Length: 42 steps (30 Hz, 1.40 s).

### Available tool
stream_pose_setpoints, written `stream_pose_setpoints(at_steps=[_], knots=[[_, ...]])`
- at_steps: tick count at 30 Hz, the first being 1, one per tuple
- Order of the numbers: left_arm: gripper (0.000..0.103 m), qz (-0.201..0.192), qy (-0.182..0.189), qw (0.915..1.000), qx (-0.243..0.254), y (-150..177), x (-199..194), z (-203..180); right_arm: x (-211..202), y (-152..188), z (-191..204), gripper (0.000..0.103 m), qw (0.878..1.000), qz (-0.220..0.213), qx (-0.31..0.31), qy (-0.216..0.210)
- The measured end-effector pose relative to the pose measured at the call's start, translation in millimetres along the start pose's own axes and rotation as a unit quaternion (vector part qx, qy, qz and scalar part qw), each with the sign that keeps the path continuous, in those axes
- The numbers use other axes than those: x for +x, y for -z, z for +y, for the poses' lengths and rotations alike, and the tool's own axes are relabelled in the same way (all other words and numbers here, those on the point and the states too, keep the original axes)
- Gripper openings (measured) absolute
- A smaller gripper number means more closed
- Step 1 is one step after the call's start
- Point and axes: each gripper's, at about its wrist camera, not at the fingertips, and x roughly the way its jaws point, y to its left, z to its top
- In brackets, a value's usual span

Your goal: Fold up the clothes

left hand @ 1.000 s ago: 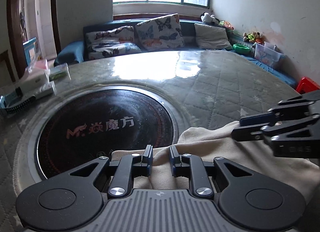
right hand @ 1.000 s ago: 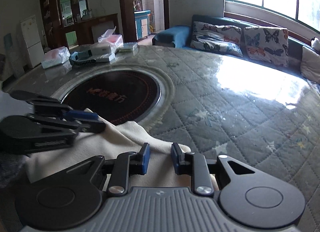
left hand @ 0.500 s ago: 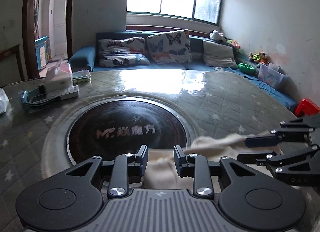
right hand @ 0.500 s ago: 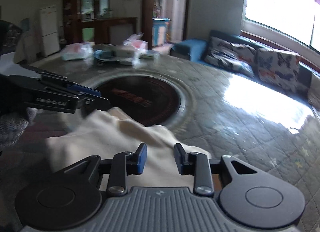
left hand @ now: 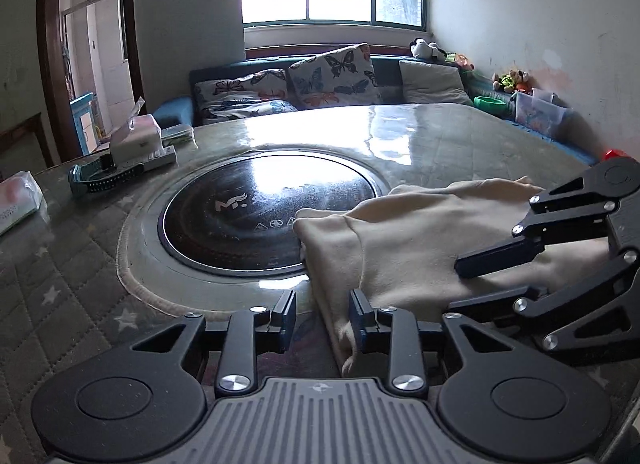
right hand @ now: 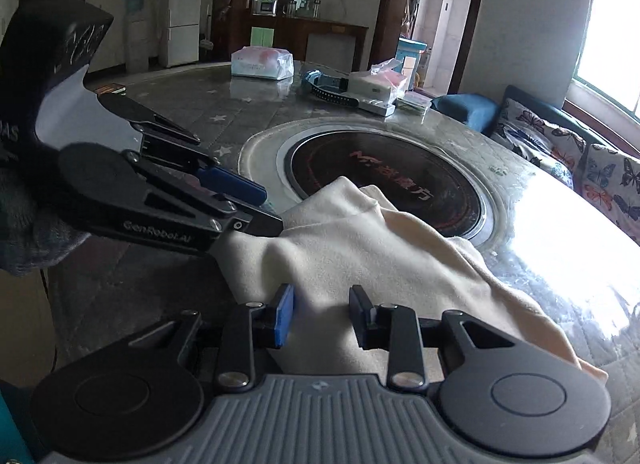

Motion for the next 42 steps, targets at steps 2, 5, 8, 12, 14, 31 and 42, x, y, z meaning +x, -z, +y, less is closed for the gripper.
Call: stream_pose_setpoints(at_steps=[2,5,8,12,14,31,42], knots=[[0.033,-0.003,0.001,0.9999,-0.010,-3,-4,6,-4,-3,2,0.030,1.000,-0.004,-0.006,0.003],[0.036,-0.004,-0.002,0.9990,-0.045,-8,-8,21,-7,-11,11,0.031,0.999,-0.016,-0.030,0.002],[0.037,0.000,-0.003,0.9963,-0.086,-11,-11,36,-1,-16,22,0.034,0.998,-0.020,-0.051,-0.012],[0.044,0.007,0.001,0.9918,-0.128,-13,-14,47,12,-20,39,0.036,0.996,-0.018,-0.085,-0.024],[0.049,0.010,0.008,0.9890,-0.147,-13,-14,50,19,-21,46,0.037,0.994,-0.014,-0.103,-0.025],[0.059,0.066,0.086,0.9362,-0.334,-16,14,64,11,-26,25,0.012,0.999,-0.031,-0.003,-0.043],[0.057,0.089,0.112,0.9019,-0.407,-15,32,61,-10,-25,11,0.011,0.996,-0.061,0.032,-0.058]])
